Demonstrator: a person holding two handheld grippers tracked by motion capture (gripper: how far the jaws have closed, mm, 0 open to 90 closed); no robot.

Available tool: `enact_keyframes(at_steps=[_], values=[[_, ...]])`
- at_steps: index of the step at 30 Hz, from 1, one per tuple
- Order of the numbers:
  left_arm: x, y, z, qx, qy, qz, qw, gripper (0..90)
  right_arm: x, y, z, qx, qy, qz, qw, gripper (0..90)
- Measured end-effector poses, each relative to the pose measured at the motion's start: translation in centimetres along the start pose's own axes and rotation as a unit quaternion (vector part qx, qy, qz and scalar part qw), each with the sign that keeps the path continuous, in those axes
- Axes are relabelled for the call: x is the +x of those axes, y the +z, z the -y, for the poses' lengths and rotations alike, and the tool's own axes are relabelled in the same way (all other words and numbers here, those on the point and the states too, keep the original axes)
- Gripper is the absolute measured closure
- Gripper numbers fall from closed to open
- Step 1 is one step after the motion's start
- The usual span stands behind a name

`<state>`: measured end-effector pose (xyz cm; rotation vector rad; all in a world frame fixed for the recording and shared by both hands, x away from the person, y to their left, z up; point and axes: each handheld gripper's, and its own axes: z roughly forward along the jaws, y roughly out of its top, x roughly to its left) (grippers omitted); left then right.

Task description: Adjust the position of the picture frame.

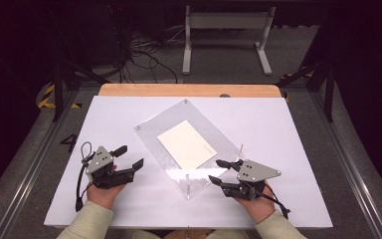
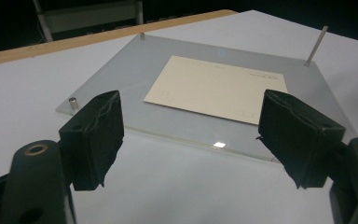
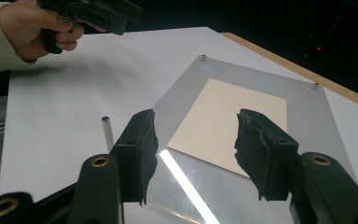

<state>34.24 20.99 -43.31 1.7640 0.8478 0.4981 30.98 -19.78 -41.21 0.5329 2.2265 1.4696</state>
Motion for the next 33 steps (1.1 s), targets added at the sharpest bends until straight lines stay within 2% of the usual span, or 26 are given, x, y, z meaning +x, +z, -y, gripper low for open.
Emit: enact_keyframes(at_steps=[2,3,4,5,6,12,13,15,19,27,33], values=[[0.0,0.0,0.0,0.001,0.002,0.0,1.0,22.9,0.4,0.7,-0.1,0.004,0.001,-0.014,0.9999,46.3],[0.0,0.0,0.0,0.001,0.002,0.0,1.0,22.9,0.4,0.7,-0.1,0.004,0.001,-0.014,0.9999,46.3],[0.0,0.1,0.0,0.0,0.002,-0.001,1.0,23.0,0.8,1.3,-0.1,0.011,0.002,-0.03,0.9995,46.3],[0.0,0.1,0.0,0.0,0.002,-0.001,1.0,23.1,0.8,1.3,-0.1,0.011,0.002,-0.03,0.9995,46.3],[0.0,0.1,0.0,0.001,0.001,-0.001,1.0,23.1,1.1,1.9,-0.1,0.017,0.006,-0.044,0.9989,46.1],[0.0,0.2,0.1,0.004,0.0,0.001,1.0,23.1,1.7,3.0,-0.1,0.025,0.013,-0.066,0.9974,46.8],[0.0,0.2,0.1,0.004,0.001,0.001,1.0,23.1,2.0,3.5,-0.1,0.031,0.016,-0.079,0.9963,47.8],[0.0,0.2,0.1,0.006,-0.001,0.002,1.0,23.2,2.1,3.7,0.0,0.034,0.018,-0.083,0.9958,48.1],[-0.1,0.2,0.1,0.007,-0.001,0.002,1.0,23.2,2.8,4.8,0.2,0.047,0.022,-0.107,0.9929,51.4],[0.0,0.3,0.1,0.012,0.002,0.003,0.9999,23.2,3.3,6.2,0.6,0.073,0.019,-0.123,0.9895,58.0],[-0.1,0.4,0.2,0.015,-0.001,0.008,0.9999,23.2,3.5,7.2,1.0,0.098,0.013,-0.123,0.9874,72.6]])
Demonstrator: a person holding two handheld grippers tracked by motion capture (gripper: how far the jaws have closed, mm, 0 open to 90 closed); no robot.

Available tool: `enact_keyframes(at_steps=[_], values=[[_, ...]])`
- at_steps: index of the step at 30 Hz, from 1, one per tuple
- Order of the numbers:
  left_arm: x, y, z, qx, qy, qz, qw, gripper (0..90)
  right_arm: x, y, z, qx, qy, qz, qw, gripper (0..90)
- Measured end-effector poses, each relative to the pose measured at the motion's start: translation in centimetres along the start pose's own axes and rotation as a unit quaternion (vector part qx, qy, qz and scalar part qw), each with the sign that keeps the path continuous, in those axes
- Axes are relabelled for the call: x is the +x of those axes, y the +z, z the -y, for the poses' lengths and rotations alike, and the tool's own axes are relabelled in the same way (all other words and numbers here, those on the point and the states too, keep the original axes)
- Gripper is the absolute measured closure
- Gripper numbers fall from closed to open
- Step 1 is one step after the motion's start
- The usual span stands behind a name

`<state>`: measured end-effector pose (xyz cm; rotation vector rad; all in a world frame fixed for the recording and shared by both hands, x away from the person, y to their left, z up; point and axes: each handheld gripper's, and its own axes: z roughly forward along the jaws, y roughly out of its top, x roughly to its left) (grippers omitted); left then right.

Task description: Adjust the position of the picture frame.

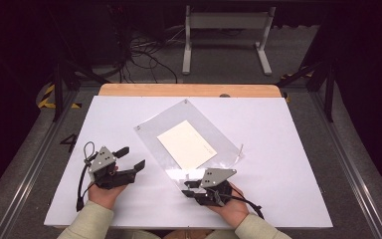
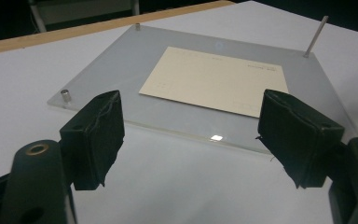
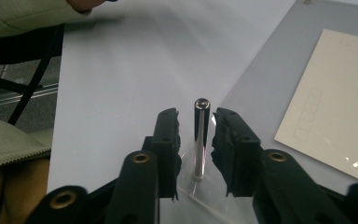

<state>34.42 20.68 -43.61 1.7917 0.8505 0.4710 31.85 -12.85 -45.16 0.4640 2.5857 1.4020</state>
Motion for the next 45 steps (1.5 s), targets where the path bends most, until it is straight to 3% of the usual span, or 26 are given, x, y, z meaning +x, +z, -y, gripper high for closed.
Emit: enact_keyframes(at_steps=[5,8,9,10,15,16,20,24,29,30,31,35,36,37,39,40,41,43,45], values=[[0.0,0.1,0.0,0.0,0.002,0.001,1.0,23.3,0.1,0.3,0.0,0.01,-0.008,0.009,0.9999,83.2],[0.0,0.1,0.0,0.002,0.002,0.002,1.0,23.3,0.1,0.3,-0.1,0.011,-0.011,0.009,0.9998,83.9],[0.0,0.1,0.0,0.001,0.003,0.002,1.0,23.3,0.3,0.2,-0.3,0.02,-0.025,0.016,0.9994,84.2],[0.0,0.1,0.0,0.001,0.003,0.002,1.0,23.3,0.3,0.2,-0.3,0.02,-0.025,0.016,0.9994,84.2],[0.2,0.1,-0.1,0.003,0.002,0.0,1.0,23.3,0.0,-1.3,-0.7,0.02,-0.018,0.026,0.9993,84.1],[0.1,0.2,-0.1,0.005,-0.002,-0.003,1.0,24.1,-0.3,-2.6,-0.6,0.021,-0.008,0.035,0.9991,84.0],[0.2,0.7,-0.2,0.024,0.001,-0.015,0.9996,27.5,-0.8,-4.2,-0.3,0.02,0.005,0.049,0.9986,84.0],[0.4,1.4,-0.5,0.04,0.003,-0.016,0.999,29.2,-1.6,-6.6,0.6,0.023,0.023,0.081,0.9962,83.9],[0.5,2.1,-0.9,0.056,-0.007,-0.013,0.9983,30.4,-3.1,-10.1,2.4,0.018,0.058,0.136,0.9888,84.3],[0.5,2.1,-0.9,0.056,-0.007,-0.013,0.9983,30.6,-3.1,-10.1,2.4,0.018,0.058,0.136,0.9888,84.3],[0.5,2.3,-1.1,0.055,-0.011,-0.011,0.9984,30.9,-3.7,-11.1,2.9,0.015,0.068,0.157,0.9852,84.5],[0.5,2.8,-1.6,0.06,-0.011,-0.011,0.9981,34.4,-4.7,-12.8,4.1,0.011,0.087,0.193,0.9772,84.5],[0.6,3.0,-1.7,0.063,-0.008,-0.01,0.998,34.4,-4.7,-12.8,4.1,0.011,0.087,0.193,0.9772,84.5],[0.6,3.4,-2.0,0.064,-0.008,-0.012,0.9978,36.2,-5.1,-13.3,4.7,0.011,0.097,0.206,0.9736,84.4],[0.6,3.8,-2.2,0.067,-0.013,-0.01,0.9976,37.3,-5.3,-13.4,4.9,0.012,0.101,0.213,0.9717,84.5],[0.7,4.0,-2.3,0.07,-0.013,-0.006,0.9975,39.3,-5.6,-13.6,5.3,0.013,0.109,0.222,0.9688,84.5],[0.7,4.7,-2.6,0.072,-0.014,0.0,0.9973,42.3,-6.1,-13.9,5.9,0.017,0.122,0.239,0.9632,84.5],[0.6,5.0,-2.8,0.077,-0.011,0.006,0.9969,46.1,-6.4,-14.0,6.2,0.017,0.129,0.243,0.9613,84.5],[0.2,5.9,-3.1,0.09,-0.009,0.017,0.9957,54.0,-7.3,-13.9,7.6,0.021,0.166,0.241,0.9561,84.1]])
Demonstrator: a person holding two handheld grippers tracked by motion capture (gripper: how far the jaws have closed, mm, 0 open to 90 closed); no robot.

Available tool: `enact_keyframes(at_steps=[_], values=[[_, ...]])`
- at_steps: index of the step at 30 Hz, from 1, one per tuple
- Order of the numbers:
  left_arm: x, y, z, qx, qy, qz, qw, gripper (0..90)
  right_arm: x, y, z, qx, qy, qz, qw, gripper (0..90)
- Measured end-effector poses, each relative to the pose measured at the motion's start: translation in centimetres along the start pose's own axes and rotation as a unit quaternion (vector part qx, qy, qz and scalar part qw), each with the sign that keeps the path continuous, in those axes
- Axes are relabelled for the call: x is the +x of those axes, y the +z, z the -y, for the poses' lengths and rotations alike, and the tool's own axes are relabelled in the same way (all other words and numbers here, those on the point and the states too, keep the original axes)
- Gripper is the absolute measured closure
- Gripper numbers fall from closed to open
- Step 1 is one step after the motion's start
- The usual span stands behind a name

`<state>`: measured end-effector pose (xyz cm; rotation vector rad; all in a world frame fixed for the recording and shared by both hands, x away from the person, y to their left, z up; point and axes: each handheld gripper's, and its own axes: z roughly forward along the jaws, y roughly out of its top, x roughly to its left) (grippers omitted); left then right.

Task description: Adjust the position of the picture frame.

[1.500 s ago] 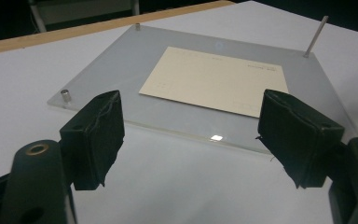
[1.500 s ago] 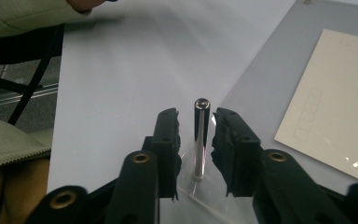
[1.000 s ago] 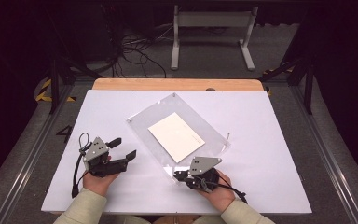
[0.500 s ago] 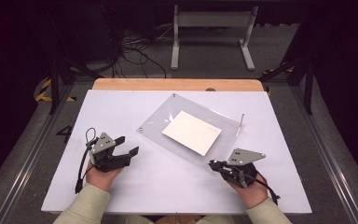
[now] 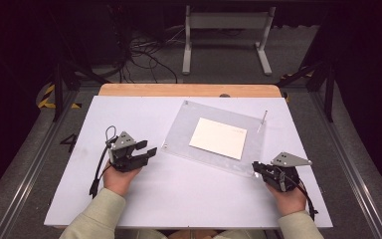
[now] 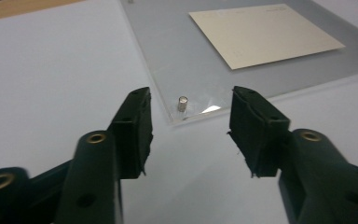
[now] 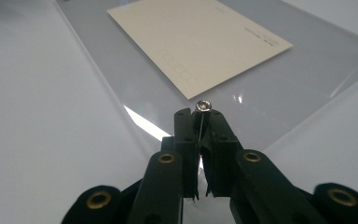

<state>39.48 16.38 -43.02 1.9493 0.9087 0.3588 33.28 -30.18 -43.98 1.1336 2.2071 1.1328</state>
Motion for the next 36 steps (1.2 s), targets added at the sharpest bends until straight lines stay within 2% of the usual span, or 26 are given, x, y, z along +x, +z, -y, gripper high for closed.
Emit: enact_keyframes(at_steps=[1,2,4,6,8,11,13,16,19,24,28,29,31,34,36], values=[[0.0,0.0,0.0,0.0,0.0,0.0,1.0,55.5,0.0,0.0,0.0,0.0,0.0,0.0,1.0,84.1],[-0.2,0.7,-0.4,0.01,0.008,0.002,0.9999,57.5,-0.1,0.0,0.2,-0.009,0.004,-0.002,0.9999,84.1],[-0.3,1.0,-0.6,0.013,0.007,0.003,0.9999,58.1,0.1,0.0,0.2,-0.008,0.0,0.002,1.0,84.1],[-0.2,1.8,-1.1,0.022,-0.001,0.006,0.9997,59.2,0.0,0.0,0.2,-0.009,0.002,0.001,1.0,84.0],[0.0,2.7,-1.6,0.025,-0.001,0.011,0.9996,59.7,0.0,0.0,0.2,-0.01,0.004,0.0,0.9999,83.9],[0.3,4.1,-1.9,0.035,-0.006,0.012,0.9993,69.1,0.0,0.0,0.4,-0.015,0.005,0.001,0.9999,83.8],[0.5,4.8,-2.0,0.045,-0.008,0.016,0.9988,70.4,0.0,0.0,0.5,-0.019,0.007,-0.001,0.9998,83.6],[0.7,5.8,-1.8,0.056,-0.015,0.012,0.9983,70.1,0.0,-0.1,0.6,-0.021,0.008,0.0,0.9997,83.5],[1.2,6.7,-1.3,0.07,-0.013,0.006,0.9974,70.2,0.1,-0.1,0.7,-0.022,0.009,0.004,0.9997,83.5],[1.3,7.0,-1.2,0.07,-0.012,0.001,0.9975,71.6,0.2,-0.1,0.6,-0.022,0.008,0.004,0.9997,83.5],[0.8,7.4,-1.1,0.069,0.016,0.002,0.9975,78.1,0.2,-0.1,0.6,-0.022,0.008,0.004,0.9997,83.4],[0.8,7.4,-1.1,0.069,0.016,0.002,0.9975,80.6,0.2,-0.1,0.6,-0.022,0.008,0.004,0.9997,83.4],[0.6,7.6,-1.0,0.064,0.033,-0.01,0.9974,82.8,0.2,-0.1,0.6,-0.022,0.009,0.005,0.9997,83.4],[0.7,7.6,-0.9,0.061,0.025,-0.005,0.9978,84.3,0.2,0.0,0.6,-0.022,0.011,0.006,0.9997,83.4],[0.6,7.5,-0.9,0.065,0.029,-0.005,0.9975,84.4,0.3,0.0,0.6,-0.022,0.011,0.007,0.9997,83.5]])
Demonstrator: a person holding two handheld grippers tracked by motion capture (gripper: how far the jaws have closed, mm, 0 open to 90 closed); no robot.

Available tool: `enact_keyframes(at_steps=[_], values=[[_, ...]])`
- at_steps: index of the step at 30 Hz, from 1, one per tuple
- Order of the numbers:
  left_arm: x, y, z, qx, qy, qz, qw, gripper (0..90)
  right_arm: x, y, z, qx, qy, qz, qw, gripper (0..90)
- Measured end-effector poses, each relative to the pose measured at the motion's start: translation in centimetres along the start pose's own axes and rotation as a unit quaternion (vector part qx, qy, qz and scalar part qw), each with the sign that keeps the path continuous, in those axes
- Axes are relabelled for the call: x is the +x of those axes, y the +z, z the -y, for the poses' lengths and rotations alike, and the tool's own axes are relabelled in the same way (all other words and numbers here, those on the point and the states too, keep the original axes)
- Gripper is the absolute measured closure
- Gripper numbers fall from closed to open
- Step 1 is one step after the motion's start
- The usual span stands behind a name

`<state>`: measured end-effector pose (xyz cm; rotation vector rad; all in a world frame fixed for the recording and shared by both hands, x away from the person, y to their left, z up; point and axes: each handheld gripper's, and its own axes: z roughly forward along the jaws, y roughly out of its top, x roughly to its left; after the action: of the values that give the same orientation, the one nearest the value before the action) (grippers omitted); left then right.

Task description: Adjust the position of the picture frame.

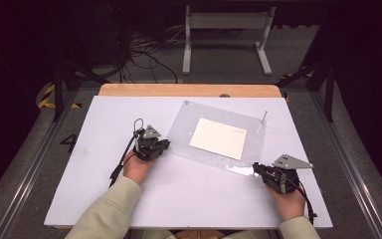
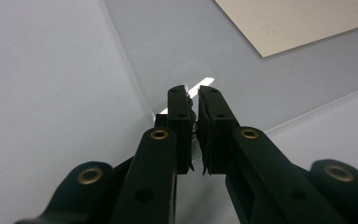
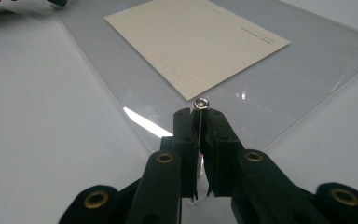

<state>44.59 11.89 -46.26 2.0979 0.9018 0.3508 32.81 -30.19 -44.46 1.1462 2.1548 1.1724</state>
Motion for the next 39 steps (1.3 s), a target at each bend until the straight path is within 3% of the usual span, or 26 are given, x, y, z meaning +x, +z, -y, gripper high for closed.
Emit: enact_keyframes(at_steps=[4,6,13,14,16,17,22,24,25,26,31,32,34,36,39], values=[[-0.5,-0.8,0.1,0.028,0.027,0.018,0.9991,84.5,-0.1,-0.2,0.0,0.003,-0.004,0.001,1.0,83.7],[-0.9,-1.6,0.2,0.048,0.043,0.037,0.9973,84.5,-0.1,-0.4,0.1,0.004,-0.004,0.0,1.0,83.8],[-3.9,-3.8,1.2,0.098,0.107,0.077,0.9864,84.5,-0.5,-1.3,0.5,0.007,0.001,0.002,1.0,83.7],[-4.3,-4.1,1.5,0.101,0.115,0.087,0.9844,84.4,-0.6,-1.4,0.6,0.008,0.003,0.003,1.0,83.7],[-5.3,-4.9,2.0,0.113,0.139,0.11,0.9777,84.4,-0.8,-1.7,0.7,0.007,0.006,0.004,0.9999,83.6],[-5.7,-5.1,2.2,0.115,0.141,0.118,0.9763,84.4,-0.9,-1.7,0.7,0.008,0.007,0.003,0.9999,83.6],[-7.8,-6.6,3.5,0.125,0.183,0.168,0.9606,84.3,-1.0,-1.8,0.7,0.008,0.007,0.004,0.9999,83.6],[-8.3,-6.9,3.8,0.126,0.192,0.179,0.9567,84.2,-1.0,-1.8,0.7,0.009,0.007,0.003,0.9999,83.6],[-8.6,-7.0,3.9,0.127,0.201,0.188,0.953,84.2,-1.0,-1.8,0.7,0.01,0.008,0.003,0.9999,83.5],[-8.8,-7.0,4.0,0.124,0.204,0.193,0.9518,84.2,-1.1,-1.8,0.7,0.01,0.009,0.004,0.9999,83.5],[-8.7,-7.0,4.2,0.119,0.195,0.203,0.9523,84.1,-1.1,-1.8,0.6,0.012,0.01,0.006,0.9999,83.5],[-8.5,-6.9,4.4,0.11,0.184,0.209,0.9539,84.0,-1.1,-1.7,0.4,0.016,0.009,0.009,0.9998,83.7],[-8.4,-6.9,4.5,0.106,0.18,0.212,0.9547,84.0,-1.1,-1.7,0.2,0.017,0.01,0.012,0.9997,83.8],[-8.6,-6.9,4.5,0.103,0.18,0.204,0.9567,84.0,-0.9,-1.6,-0.8,0.018,0.001,0.03,0.9994,84.0],[-8.8,-6.8,4.6,0.096,0.177,0.197,0.9595,84.0,-1.1,-0.9,-2.6,0.012,-0.011,0.04,0.9991,84.1]])
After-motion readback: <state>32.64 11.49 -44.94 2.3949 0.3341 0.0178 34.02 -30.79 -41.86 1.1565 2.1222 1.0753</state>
